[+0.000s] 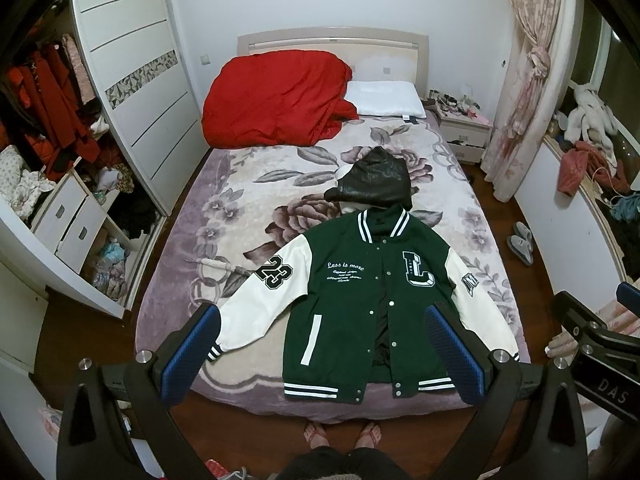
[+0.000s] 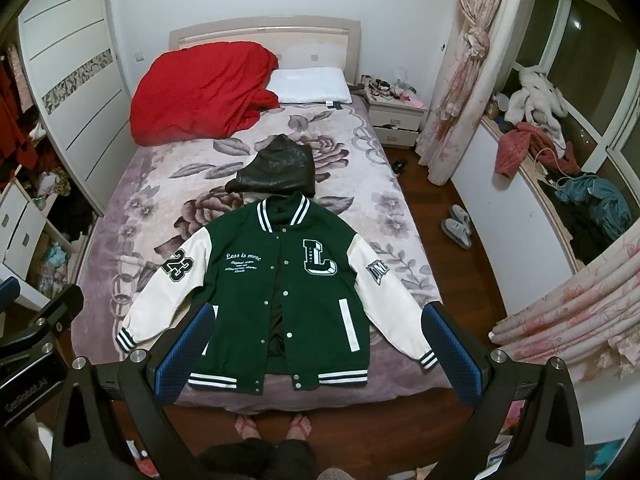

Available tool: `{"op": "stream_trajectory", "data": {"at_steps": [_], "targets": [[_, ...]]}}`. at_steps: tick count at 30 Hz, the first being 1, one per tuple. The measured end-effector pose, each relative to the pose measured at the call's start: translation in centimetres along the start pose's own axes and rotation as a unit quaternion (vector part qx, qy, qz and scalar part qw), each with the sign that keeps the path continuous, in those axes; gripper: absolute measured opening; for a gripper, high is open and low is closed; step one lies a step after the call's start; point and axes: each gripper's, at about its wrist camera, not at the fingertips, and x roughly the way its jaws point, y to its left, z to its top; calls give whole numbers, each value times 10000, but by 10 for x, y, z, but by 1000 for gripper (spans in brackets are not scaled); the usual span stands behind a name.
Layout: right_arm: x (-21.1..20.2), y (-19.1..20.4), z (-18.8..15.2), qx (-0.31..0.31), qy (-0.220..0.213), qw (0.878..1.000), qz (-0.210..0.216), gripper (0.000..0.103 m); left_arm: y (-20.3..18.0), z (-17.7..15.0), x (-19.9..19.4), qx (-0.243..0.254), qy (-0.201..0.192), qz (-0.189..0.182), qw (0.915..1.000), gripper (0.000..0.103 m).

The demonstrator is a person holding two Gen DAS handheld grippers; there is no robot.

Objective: Fold large clothes

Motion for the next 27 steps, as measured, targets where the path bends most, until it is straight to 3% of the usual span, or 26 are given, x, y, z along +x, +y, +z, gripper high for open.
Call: {"op": "stream_trajectory", "data": {"at_steps": [6, 9, 21, 27], "targets": [[-1, 0, 0, 7, -10, 10000, 8, 103, 1, 4, -2, 1, -20, 7, 10000, 103], [-2, -1, 0, 1, -22, 10000, 5, 103, -10, 37, -11, 10, -29, 11, 10000, 103], [-9, 0, 8, 44, -48, 10000, 12, 103, -18, 59, -15, 13, -78, -21, 10000, 103], [-10, 0, 12, 63, -53, 10000, 9, 103, -20, 54, -15, 1, -93, -16, 10000, 103]]}}
